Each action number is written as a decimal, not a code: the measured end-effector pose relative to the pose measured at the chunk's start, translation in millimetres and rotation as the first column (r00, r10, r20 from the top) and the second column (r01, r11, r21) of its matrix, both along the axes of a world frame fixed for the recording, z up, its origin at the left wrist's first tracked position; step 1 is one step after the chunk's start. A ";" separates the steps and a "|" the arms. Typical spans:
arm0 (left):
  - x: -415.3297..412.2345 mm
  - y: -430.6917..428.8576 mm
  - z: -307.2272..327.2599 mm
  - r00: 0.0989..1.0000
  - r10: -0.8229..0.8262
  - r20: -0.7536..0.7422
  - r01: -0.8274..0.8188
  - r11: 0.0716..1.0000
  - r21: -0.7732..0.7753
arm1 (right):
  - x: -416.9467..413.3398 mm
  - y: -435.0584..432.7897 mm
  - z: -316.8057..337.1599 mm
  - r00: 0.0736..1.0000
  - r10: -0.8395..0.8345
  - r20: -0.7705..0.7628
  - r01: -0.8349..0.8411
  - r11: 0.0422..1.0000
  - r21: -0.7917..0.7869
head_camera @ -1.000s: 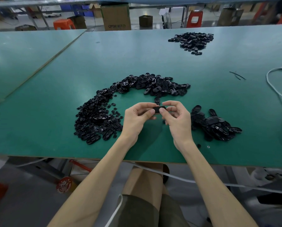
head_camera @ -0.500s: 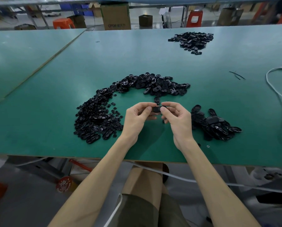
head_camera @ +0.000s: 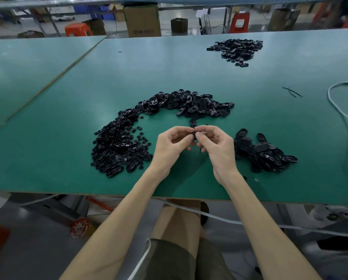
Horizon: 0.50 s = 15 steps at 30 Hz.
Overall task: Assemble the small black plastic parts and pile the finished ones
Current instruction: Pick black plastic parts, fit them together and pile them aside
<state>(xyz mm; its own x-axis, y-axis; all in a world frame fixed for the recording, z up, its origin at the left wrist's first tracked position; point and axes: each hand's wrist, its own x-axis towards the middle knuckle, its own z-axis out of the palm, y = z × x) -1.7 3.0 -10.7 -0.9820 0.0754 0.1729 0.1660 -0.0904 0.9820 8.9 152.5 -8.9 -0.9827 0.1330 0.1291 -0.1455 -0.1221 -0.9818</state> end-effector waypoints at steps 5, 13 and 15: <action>-0.3 0.0 -0.5 1.000 0.001 0.007 -0.001 1.000 -0.007 | 0.5 0.5 -0.7 1.000 -0.003 -0.015 0.003 1.000 -0.006; -0.6 0.1 -0.7 1.000 0.011 0.010 -0.010 0.999 -0.032 | 0.2 -0.1 -1.1 1.000 0.016 -0.026 -0.017 1.000 -0.018; -0.9 0.2 -1.3 1.000 0.020 0.018 -0.019 0.999 -0.051 | 0.4 -0.6 -1.5 0.999 0.025 -0.024 -0.026 0.999 -0.024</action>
